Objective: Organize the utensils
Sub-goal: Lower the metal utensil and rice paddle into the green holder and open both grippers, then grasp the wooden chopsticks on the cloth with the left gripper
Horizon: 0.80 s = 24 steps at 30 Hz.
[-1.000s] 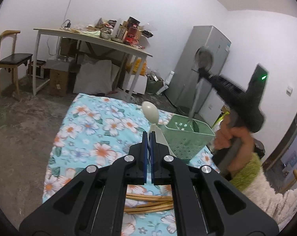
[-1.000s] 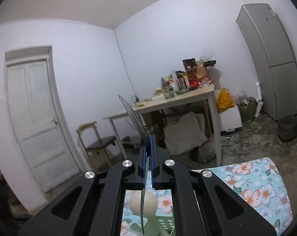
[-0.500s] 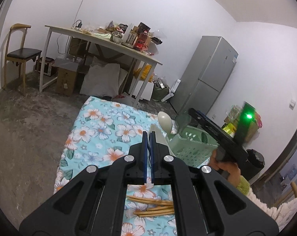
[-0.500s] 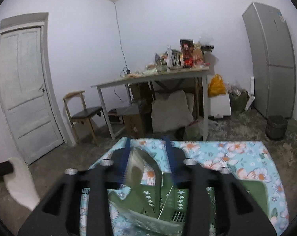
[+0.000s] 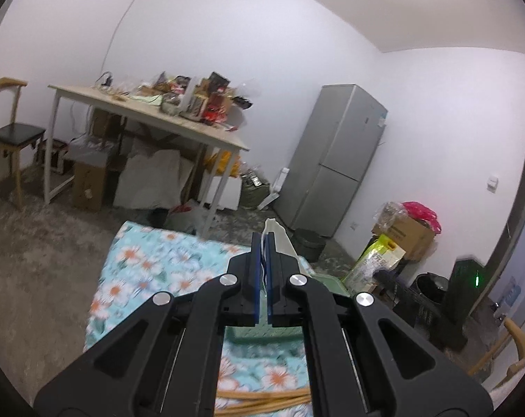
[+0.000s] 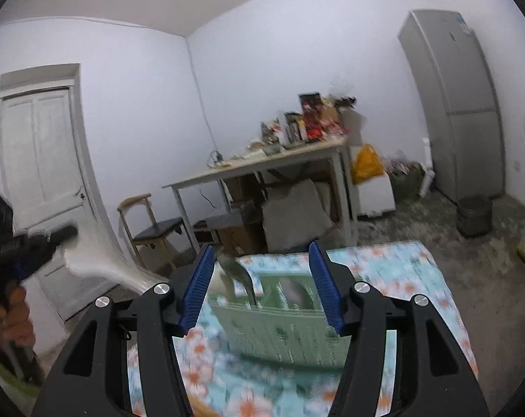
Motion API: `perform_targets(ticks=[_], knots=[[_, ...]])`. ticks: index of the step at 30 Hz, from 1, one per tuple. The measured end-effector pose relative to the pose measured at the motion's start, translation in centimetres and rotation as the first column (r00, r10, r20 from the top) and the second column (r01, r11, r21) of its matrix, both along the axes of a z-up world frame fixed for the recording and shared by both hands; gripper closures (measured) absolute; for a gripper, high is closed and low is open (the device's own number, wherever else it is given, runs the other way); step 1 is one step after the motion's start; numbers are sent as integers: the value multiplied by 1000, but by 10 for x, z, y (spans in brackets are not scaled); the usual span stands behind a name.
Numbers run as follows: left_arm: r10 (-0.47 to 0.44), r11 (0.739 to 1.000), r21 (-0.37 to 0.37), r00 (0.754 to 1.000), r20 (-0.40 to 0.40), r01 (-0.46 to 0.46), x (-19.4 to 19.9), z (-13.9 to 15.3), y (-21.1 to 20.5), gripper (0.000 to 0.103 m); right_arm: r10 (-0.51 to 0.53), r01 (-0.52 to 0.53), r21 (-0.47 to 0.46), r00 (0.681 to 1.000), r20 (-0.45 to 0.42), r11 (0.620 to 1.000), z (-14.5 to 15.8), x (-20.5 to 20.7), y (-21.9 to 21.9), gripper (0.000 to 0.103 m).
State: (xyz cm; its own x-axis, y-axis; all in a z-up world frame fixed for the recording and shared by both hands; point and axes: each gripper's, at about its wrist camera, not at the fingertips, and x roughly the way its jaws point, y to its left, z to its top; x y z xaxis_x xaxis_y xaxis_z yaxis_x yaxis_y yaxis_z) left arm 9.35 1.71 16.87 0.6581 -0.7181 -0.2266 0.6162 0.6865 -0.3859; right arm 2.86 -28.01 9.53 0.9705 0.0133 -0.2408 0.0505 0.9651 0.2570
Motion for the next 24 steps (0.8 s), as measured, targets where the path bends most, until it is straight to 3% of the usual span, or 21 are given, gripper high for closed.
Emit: perform_targets(ticks=[6,10,13,19,22,24], knots=[[-67,997,33,994,85,64,4,27,-56,102,-18,21,48,998,-52,999,-23,-34,0,47],[-93,982,177,981,171,62,6,32,-114,102,-29,32,67,999,-44,997,-25,-46,-5,47],[-111,955,293,972,206,47,10,23,-157,102,-44,46,71,998,-37,996,-26,-54,-13,47],[-156,884,464,969,192,50,20,-9,-223,102,-76,80,98,996,-40,992,-33,-69,-24,47],[-181,860,503,973,146,84,30,-25,-243,102,-81,86,114,996,-48,990,-39,-74,-28,47],[-194,860,496,976,103,118,35,-32,-252,100,-83,90,120,995,-58,989,-42,-76,-29,47]])
